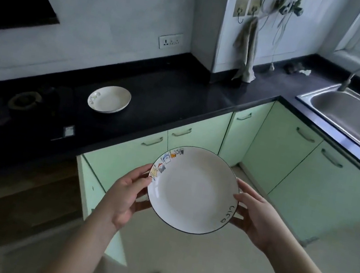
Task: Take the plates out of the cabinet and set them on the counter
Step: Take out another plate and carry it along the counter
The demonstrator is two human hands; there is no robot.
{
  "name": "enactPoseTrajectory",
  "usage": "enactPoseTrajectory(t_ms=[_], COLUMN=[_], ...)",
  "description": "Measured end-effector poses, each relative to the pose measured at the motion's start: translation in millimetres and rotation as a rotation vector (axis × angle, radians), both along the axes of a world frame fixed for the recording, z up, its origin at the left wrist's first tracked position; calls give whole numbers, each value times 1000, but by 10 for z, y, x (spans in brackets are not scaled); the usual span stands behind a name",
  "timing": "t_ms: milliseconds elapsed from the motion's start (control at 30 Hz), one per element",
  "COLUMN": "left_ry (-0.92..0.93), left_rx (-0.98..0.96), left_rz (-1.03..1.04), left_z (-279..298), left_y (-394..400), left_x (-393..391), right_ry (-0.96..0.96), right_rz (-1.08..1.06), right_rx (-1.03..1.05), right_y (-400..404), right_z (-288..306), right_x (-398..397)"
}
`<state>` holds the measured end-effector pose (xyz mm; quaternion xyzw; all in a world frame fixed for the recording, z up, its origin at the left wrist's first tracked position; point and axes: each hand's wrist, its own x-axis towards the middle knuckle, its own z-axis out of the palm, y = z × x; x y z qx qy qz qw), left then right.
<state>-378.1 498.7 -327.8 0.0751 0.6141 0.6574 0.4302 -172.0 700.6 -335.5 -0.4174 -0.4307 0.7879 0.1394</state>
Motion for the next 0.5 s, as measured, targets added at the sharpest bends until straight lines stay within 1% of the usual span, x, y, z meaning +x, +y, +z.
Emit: enactPoseTrajectory(t_ms=[167, 333, 500], left_ry=[-8, 16, 33], left_rx=[44, 40, 2], left_rz=[-52, -122, -119], left_z=[47, 115, -18], left_y=[593, 1238, 1906], left_x=[-522, -895, -1300], right_ry=[12, -13, 35], right_rz=[-19, -24, 9], right_rx=[63, 158, 148], right_y=[555, 1027, 1691], right_z=[107, 23, -135], right_x=[-439, -694, -1013])
